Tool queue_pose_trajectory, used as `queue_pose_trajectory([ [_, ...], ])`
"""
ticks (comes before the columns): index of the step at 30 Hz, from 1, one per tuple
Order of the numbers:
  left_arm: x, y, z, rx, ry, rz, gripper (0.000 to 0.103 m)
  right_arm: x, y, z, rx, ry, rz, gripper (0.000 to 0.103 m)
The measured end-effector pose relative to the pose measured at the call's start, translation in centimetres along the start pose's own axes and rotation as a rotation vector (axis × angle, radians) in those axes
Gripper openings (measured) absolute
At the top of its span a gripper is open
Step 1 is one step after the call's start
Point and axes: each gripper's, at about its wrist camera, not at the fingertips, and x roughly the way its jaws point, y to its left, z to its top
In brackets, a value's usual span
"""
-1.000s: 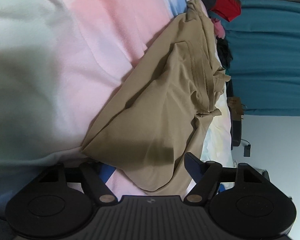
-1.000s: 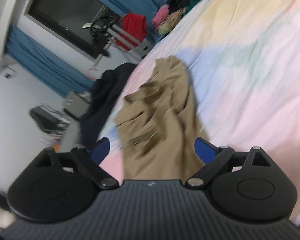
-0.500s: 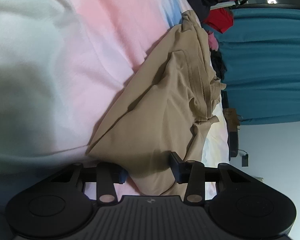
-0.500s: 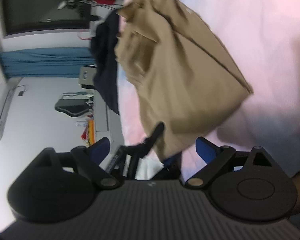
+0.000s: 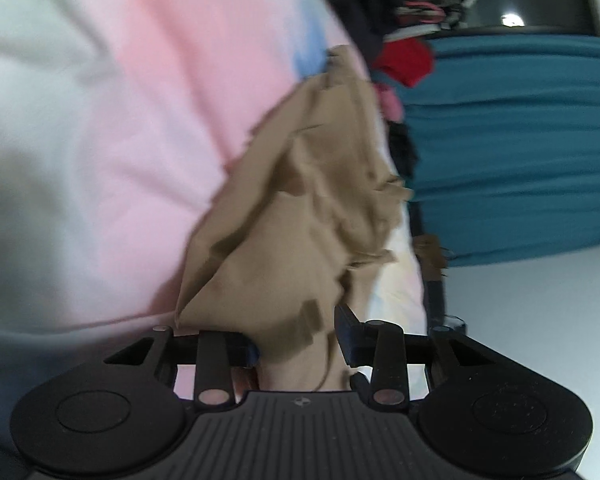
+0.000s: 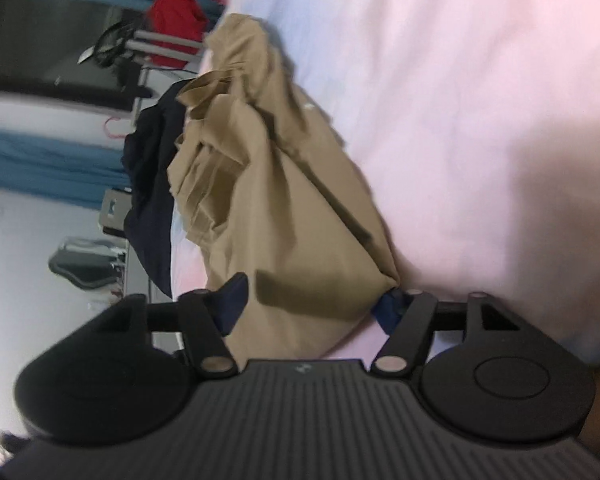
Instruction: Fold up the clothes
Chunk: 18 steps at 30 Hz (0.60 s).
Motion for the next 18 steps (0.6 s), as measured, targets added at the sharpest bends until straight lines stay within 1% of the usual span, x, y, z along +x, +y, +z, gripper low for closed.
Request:
queue_pose_trajectory([
  [1,0.0,0.0,0.0,-0.001,-0.004,0.007,0.039,0.0,0.4,-0.1,-0.03,-0.01,-0.007,0.035],
  [2,0.1,0.1,0.1,-0.002,-0.008,0.015,0.039,-0.1,0.7,-0.1,-0.056,-0.018,-0.011,0.024],
  [5,0.3,-0.8,-0.3,0.067,-0.031,0.031,0.039,-0.3,1.8,-0.4,-0.134,-0.045,-0.024,0.017],
  [6,0.3,-1.2,-0.4,0.084,-0.037,0.022,0.038,-0.6,2.1,-0.2,-0.147,-0.056,-0.017,0.016],
  [7,0.2,-1.6,-0.5,0.096,-0.042,0.005,0.031,-1.0,2.5,0.0,-0.154,-0.067,-0.006,0.015],
  [8,0.1,-2.0,-0.6,0.109,-0.048,-0.011,0.026,-1.5,2.8,0.2,-0.161,-0.079,0.005,0.014],
  [10,-0.4,-3.2,-0.6,0.146,-0.069,-0.032,0.013,-2.4,3.6,0.6,-0.174,-0.103,0.027,0.014],
  [13,-1.5,-5.8,-0.3,0.191,-0.11,-0.061,0.008,-3.9,5.4,1.2,-0.182,-0.133,0.07,0.013],
  [15,-2.5,-7.9,-0.7,0.204,-0.13,-0.076,0.007,-5.4,6.8,1.5,-0.174,-0.145,0.101,0.013],
  [18,-4.5,-10.1,-1.3,0.202,-0.143,-0.082,0.006,-7.5,8.6,1.3,-0.16,-0.154,0.137,0.012],
])
